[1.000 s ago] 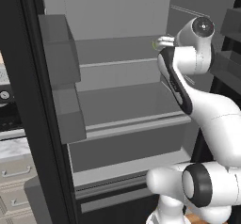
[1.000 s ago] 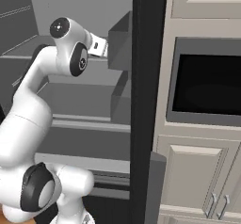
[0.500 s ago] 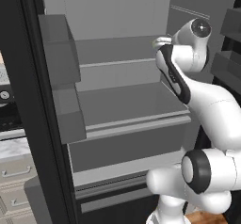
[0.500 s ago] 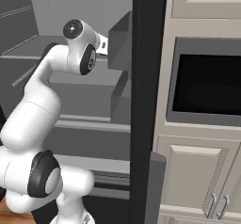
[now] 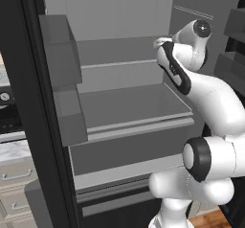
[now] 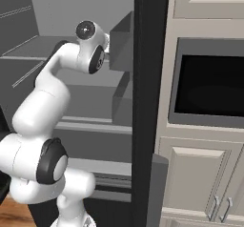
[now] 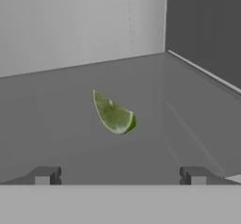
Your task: Grab the lemon and lemon wedge from the fridge, place them in the blender, close the lid, and turn on the blender to create a marinade.
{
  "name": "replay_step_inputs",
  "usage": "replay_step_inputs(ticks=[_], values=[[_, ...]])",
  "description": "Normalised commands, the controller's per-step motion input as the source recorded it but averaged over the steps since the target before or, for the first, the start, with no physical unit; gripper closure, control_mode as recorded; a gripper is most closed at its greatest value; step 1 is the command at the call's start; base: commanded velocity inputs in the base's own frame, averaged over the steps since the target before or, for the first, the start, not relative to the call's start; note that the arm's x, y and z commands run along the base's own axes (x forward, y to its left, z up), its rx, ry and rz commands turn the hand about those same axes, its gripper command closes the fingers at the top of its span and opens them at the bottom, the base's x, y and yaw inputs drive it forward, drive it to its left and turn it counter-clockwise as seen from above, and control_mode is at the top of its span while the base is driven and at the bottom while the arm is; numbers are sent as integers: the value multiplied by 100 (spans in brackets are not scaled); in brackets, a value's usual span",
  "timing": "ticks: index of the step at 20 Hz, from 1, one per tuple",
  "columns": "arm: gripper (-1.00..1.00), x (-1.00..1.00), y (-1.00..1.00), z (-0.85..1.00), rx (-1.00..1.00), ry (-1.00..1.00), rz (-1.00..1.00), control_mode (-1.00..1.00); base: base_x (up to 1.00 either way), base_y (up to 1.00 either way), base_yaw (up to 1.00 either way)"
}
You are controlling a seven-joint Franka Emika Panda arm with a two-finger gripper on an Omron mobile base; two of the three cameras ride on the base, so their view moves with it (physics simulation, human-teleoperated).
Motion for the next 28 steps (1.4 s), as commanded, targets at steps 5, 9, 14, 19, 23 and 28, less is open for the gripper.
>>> replay_step_inputs(ticks=[5,9,14,19,23,28], values=[[-100,37,0,-4,0,1,4,-100,0,0,0],[-100,38,-2,-3,0,3,4,-100,0,0,0],[-100,40,-5,-7,0,5,4,-100,0,0,0],[-100,41,-5,-8,0,6,3,-100,0,0,0],[-100,37,-1,-9,0,5,3,-100,0,0,0],[100,26,0,-10,0,4,3,-100,0,0,0]])
